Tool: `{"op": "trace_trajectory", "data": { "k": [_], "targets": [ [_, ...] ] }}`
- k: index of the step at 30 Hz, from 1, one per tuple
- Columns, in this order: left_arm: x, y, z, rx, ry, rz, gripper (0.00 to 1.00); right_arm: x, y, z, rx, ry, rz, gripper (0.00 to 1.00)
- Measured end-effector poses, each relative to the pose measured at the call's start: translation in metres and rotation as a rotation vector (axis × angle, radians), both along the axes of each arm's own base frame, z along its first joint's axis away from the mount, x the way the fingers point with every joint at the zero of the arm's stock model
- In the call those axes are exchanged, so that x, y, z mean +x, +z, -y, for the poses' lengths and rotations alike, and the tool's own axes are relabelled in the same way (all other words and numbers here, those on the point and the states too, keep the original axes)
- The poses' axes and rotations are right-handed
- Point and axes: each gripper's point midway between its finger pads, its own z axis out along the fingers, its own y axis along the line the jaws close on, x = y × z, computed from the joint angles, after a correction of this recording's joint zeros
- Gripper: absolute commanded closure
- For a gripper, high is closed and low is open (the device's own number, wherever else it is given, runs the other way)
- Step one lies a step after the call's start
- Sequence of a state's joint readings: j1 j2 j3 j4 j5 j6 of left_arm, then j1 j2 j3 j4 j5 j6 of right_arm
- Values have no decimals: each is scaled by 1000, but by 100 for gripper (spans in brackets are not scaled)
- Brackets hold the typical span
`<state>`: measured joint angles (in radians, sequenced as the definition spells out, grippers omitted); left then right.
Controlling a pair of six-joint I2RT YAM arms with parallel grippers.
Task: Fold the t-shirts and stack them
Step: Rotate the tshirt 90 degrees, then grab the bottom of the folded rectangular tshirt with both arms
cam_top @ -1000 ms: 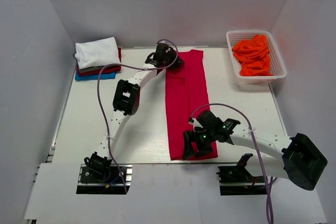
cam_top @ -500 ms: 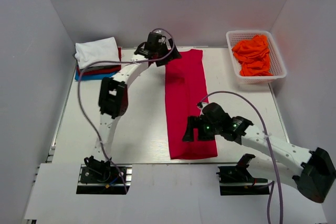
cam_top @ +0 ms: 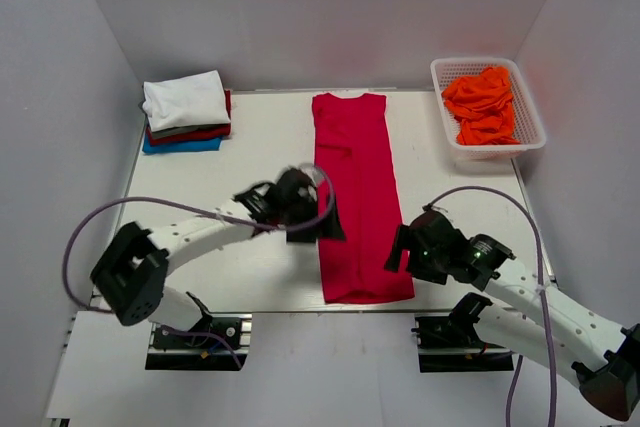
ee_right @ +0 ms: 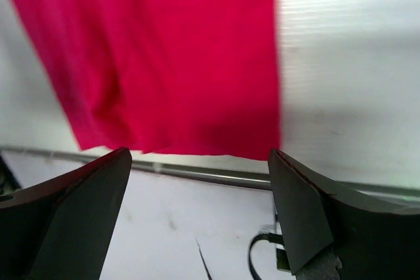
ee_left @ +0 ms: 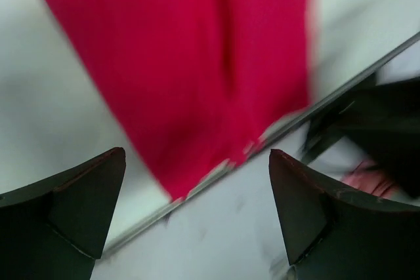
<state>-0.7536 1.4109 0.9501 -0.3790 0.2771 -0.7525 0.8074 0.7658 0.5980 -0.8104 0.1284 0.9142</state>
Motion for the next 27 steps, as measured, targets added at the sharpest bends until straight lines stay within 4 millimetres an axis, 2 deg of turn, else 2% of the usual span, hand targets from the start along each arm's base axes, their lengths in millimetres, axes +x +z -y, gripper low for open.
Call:
{"op": "trace_trajectory", "data": {
  "k": [2, 3, 5, 7, 13, 17, 21, 24, 26, 27],
  "targets": [
    [-54, -49, 3, 113, -75, -139, 0, 0, -2, 11, -32, -50, -7, 10],
    [-79, -65, 1, 162, -111, -193, 0, -1, -4, 16, -47, -68, -10, 10],
    [-118, -80, -5, 232, -165, -253, 0, -2, -6, 24, -68, -93, -14, 10],
    [-136, -82, -7, 263, -185, -268, 4, -4, -11, 29, -85, -100, -29, 10],
    [-154, -90, -8, 289, -186, -249, 16, -10, -21, 37, -142, -103, -81, 10],
    [-151, -103, -6, 347, -166, -226, 19, -11, -26, 30, -126, -92, -113, 10],
    [-140, -104, 4, 349, -135, -187, 25, -16, -39, 21, -98, -91, -172, 10],
    [-134, -105, 4, 353, -119, -161, 33, -24, -52, 19, -89, -102, -218, 16],
    [-131, -107, 5, 357, -114, -149, 43, -28, -57, 20, -87, -113, -242, 25],
    [-130, -108, 5, 360, -111, -143, 47, -28, -59, 19, -82, -120, -245, 25]
  ]
}}
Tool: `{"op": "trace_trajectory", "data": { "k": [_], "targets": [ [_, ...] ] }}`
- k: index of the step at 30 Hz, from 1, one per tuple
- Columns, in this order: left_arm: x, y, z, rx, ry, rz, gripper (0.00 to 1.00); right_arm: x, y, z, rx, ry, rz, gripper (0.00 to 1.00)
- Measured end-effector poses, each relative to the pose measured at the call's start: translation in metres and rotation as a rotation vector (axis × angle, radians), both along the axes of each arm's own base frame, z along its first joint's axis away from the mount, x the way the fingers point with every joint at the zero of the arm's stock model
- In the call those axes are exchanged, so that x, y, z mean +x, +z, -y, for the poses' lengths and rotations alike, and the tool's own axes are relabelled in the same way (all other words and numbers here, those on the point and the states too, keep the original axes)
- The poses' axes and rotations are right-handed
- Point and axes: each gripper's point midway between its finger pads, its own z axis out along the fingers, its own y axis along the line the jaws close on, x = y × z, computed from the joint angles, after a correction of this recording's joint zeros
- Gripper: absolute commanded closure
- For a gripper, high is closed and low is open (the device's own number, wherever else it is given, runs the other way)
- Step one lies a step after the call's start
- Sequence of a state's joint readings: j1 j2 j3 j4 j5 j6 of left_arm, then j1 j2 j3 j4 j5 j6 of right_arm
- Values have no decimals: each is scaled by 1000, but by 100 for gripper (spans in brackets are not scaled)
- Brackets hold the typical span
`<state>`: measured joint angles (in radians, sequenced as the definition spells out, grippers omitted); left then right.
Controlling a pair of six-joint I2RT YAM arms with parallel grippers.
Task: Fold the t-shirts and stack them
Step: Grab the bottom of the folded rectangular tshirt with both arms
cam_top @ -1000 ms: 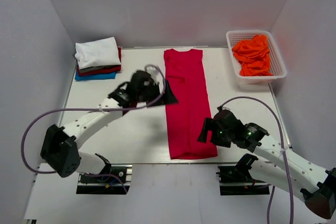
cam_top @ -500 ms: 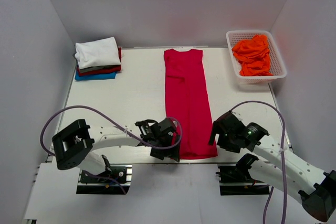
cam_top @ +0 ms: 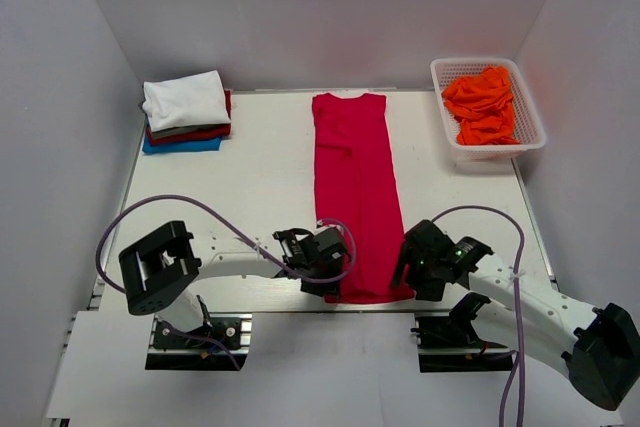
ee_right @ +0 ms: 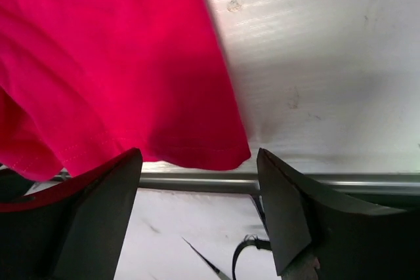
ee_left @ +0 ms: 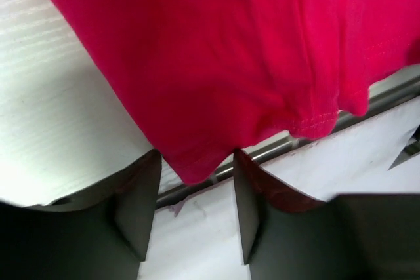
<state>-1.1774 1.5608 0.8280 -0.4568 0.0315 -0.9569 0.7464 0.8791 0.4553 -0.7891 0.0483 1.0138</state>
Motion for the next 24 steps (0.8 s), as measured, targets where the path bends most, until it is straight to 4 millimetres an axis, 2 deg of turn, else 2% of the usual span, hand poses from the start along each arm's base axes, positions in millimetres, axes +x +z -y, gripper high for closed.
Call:
{"op": "trace_trajectory", "data": {
  "k": [1, 3, 5, 6, 7, 9, 11, 12, 15, 16, 19, 24],
  "targets": [
    [2, -1, 1, -1, 1, 7, 53, 1, -1, -1, 6, -5, 2, 26],
    [4, -2, 3, -2, -3, 20, 55, 2, -4, -4, 17, -13, 4, 28],
    [5, -3, 4, -4, -11, 28, 64, 2, -7, -5, 20, -20, -1, 28],
    [7, -4, 5, -4, -19, 36, 69, 3, -7, -6, 20, -22, -4, 34],
    [7, -4, 6, -5, -19, 37, 69, 3, -7, -6, 21, -22, -6, 34],
    [8, -5, 7, -7, -25, 40, 82, 4, -9, -7, 16, -25, -9, 43],
    [8, -6, 9, -8, -31, 43, 100, 6, -9, -8, 15, -23, -6, 54],
    [8, -5, 9, -11, -33, 43, 100, 7, -10, -8, 12, -21, -4, 71],
    [9, -4, 9, -7, -41, 47, 100, 11, -12, -7, -3, -12, 11, 96],
    [11, -3, 8, -7, -39, 47, 100, 12, -12, -6, -8, -7, 17, 99],
    [14, 4, 6, -17, -38, 62, 100, 19, -5, -8, -13, 3, 49, 100],
    [31, 33, 13, -61, -18, 117, 100, 43, 20, -20, -8, 26, 124, 100]
  ]
}}
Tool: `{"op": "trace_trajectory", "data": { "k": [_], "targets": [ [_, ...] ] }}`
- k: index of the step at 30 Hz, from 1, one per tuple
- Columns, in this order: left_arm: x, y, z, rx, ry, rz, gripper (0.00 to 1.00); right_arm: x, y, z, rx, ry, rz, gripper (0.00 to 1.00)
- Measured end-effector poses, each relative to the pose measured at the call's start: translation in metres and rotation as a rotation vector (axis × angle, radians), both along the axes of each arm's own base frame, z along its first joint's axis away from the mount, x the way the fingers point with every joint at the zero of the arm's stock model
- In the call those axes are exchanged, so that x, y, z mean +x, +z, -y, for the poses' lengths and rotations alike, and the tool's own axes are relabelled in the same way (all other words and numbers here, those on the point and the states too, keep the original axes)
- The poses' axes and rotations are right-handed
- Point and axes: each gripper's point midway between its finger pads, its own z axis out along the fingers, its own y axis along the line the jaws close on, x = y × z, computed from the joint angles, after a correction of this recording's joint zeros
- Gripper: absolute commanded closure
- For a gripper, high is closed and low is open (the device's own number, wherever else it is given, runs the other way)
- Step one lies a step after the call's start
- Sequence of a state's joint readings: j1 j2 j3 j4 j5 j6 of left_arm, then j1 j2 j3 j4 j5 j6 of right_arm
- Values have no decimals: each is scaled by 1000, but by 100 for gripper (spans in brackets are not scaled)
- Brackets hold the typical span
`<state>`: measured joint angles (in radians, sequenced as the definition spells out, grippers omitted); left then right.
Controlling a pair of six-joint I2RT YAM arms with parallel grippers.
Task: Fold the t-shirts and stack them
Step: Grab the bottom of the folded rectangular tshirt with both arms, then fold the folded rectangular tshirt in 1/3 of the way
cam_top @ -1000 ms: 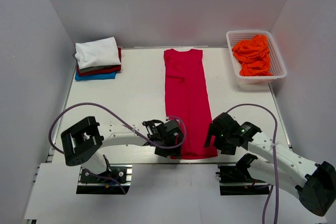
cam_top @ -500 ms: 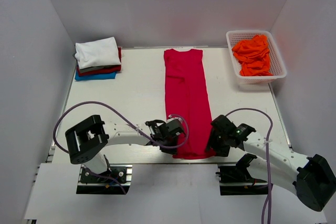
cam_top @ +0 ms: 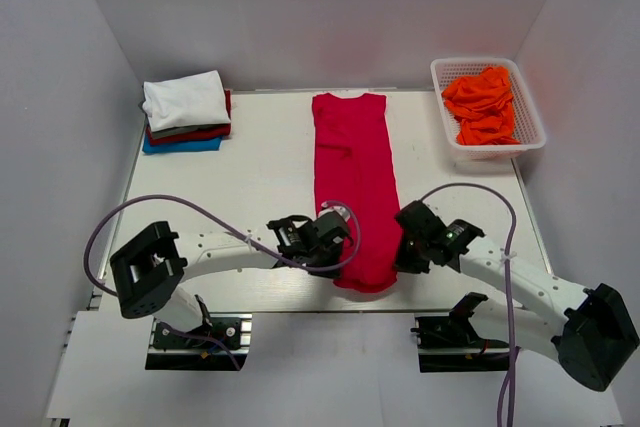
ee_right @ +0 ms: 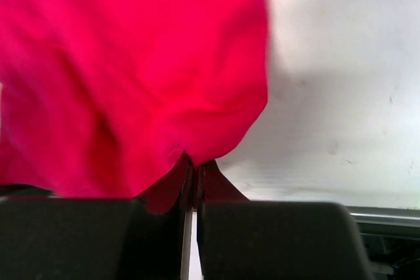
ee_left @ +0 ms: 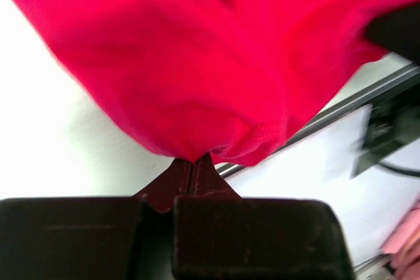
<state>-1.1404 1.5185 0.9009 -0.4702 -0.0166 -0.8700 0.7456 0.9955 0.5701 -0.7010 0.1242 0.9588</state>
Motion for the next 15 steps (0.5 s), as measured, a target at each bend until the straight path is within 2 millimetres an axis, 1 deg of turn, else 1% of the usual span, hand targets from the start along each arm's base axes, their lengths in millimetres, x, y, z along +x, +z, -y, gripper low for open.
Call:
{"op": "trace_trajectory", "data": {
  "k": [3, 5, 8, 10, 12, 15],
  "targets": [
    [18, 18, 10, -39, 20, 36, 100, 18, 18, -10, -1, 14, 45, 100],
    [31, 27, 11, -50, 46, 48, 100, 30, 28, -14, -15, 14, 69, 100],
    [53, 37, 7, -54, 93, 71, 100, 55, 48, -18, -35, -5, 126, 100],
    [73, 44, 1, -56, 139, 90, 100, 74, 64, -21, -43, -18, 182, 100],
    [91, 50, -6, -51, 170, 111, 100, 85, 71, -19, -56, -29, 207, 100],
    [117, 63, -8, -62, 197, 151, 100, 108, 83, -20, -84, -33, 238, 100]
  ]
}}
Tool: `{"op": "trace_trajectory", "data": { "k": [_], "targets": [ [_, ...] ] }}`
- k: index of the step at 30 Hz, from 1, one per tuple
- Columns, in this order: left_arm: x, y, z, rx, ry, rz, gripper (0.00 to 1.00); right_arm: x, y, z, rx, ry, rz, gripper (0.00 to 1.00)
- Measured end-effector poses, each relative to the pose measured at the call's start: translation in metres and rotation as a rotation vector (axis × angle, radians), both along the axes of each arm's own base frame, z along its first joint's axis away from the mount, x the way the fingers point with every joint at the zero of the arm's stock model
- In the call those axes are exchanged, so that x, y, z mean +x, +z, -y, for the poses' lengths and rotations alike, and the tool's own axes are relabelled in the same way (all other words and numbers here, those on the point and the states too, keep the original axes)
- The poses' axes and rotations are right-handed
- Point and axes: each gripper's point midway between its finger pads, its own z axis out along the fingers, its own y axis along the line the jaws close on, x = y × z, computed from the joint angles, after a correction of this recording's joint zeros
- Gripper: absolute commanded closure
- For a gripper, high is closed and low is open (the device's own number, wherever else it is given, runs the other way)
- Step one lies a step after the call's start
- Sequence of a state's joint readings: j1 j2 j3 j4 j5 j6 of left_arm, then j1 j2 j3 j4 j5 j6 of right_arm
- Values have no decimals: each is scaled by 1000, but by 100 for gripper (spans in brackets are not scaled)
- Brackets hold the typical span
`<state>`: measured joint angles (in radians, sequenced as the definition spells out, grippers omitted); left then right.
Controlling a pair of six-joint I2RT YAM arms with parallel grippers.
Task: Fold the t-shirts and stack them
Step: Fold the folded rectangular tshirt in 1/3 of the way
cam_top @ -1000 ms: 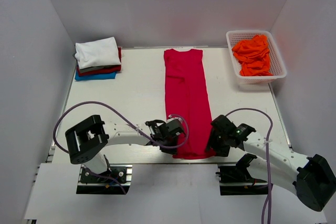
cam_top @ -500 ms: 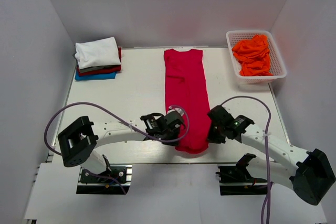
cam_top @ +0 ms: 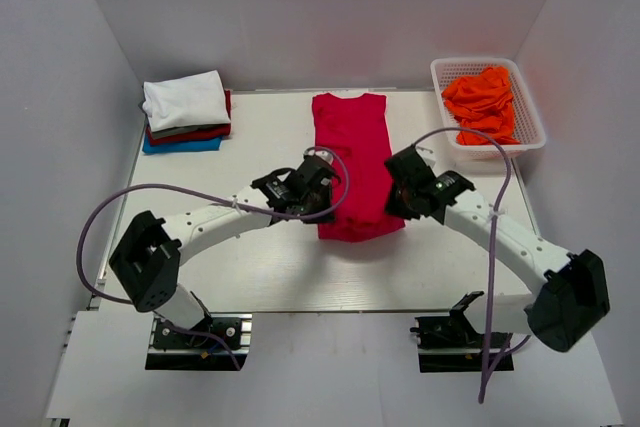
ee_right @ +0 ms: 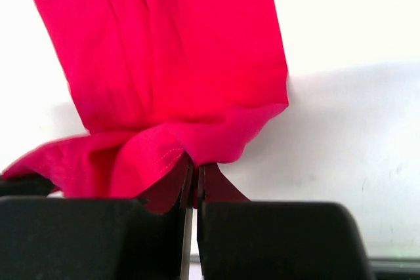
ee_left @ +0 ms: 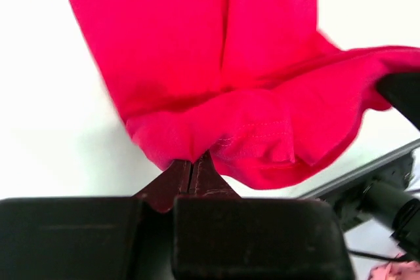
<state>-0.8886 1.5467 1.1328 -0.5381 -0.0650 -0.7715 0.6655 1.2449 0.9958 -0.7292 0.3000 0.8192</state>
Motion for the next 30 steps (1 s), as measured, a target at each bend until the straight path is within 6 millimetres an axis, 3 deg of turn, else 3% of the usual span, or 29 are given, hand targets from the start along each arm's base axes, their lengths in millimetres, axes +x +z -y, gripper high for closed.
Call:
{"op": "trace_trajectory", "data": {
  "k": [7, 14, 23, 30],
  "targets": [
    [50, 9, 8, 2, 20, 48, 100, 52, 16, -7, -38, 7, 48, 100],
    [105, 1, -7, 27, 77, 57, 100, 102, 17, -9, -43, 2, 51, 100],
    [154, -16, -8, 26, 67, 72, 100, 152, -8, -11, -26, 9, 10, 100],
    [177, -39, -10, 41, 66, 65, 100, 170, -33, -10, -9, -1, -14, 100]
  ]
}}
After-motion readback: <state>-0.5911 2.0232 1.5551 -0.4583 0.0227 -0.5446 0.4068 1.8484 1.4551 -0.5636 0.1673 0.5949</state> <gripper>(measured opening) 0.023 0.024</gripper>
